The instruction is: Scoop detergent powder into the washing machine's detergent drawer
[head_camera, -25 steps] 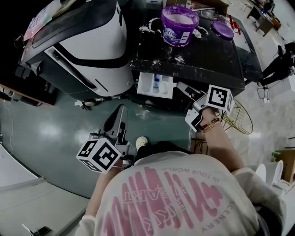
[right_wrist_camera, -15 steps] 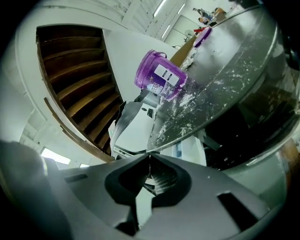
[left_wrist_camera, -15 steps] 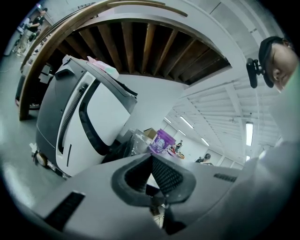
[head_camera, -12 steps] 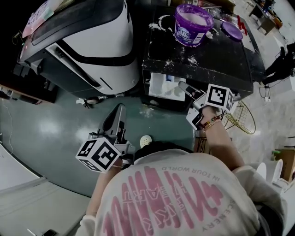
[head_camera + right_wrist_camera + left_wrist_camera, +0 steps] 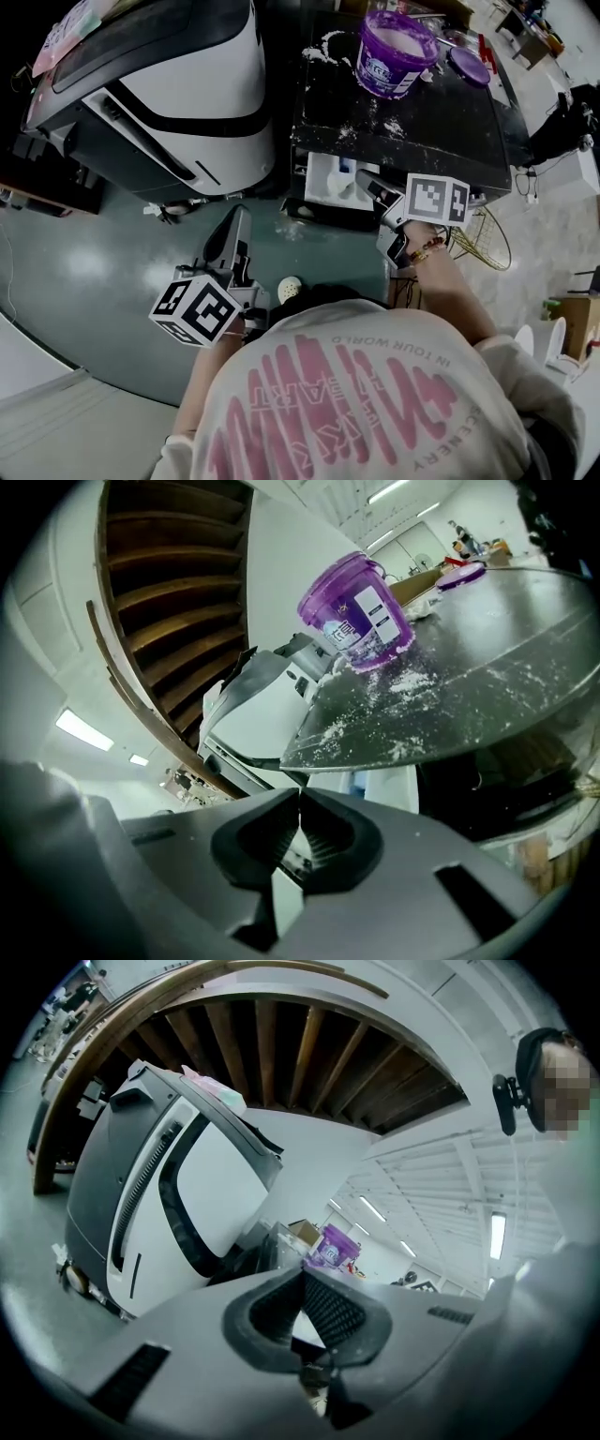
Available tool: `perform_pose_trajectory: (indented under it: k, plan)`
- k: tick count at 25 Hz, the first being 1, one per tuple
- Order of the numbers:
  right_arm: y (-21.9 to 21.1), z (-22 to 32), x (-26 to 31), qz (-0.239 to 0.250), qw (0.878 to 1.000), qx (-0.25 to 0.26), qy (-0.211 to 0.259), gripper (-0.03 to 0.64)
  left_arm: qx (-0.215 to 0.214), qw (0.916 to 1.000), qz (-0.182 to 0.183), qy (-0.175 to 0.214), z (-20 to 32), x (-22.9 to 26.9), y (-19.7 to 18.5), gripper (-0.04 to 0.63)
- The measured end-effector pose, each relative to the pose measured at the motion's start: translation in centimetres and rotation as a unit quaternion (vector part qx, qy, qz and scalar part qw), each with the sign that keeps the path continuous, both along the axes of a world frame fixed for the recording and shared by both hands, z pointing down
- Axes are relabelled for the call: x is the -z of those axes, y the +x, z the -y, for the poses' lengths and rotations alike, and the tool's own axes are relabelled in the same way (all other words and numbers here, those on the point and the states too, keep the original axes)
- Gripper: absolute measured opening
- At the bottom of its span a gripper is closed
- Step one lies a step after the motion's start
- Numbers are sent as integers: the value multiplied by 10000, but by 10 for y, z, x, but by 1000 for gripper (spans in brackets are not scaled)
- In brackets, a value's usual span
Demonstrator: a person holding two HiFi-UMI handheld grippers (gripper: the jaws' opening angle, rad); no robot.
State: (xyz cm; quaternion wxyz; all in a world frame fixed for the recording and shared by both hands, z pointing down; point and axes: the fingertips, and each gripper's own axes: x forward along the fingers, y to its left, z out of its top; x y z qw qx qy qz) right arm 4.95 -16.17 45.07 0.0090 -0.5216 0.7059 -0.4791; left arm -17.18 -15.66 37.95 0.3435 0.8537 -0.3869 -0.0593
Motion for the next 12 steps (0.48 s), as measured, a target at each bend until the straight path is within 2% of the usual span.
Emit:
perform_pose_trajectory:
  k: [6, 12]
  plan:
    - [-11, 2, -7, -426, 9986, 280, -173, 2, -266, 9996, 31, 127, 18, 5, 5, 1]
    - [-23, 5, -8, -1138, 9916, 585, -209, 2, -467, 9987, 43, 215, 37, 12, 6, 2]
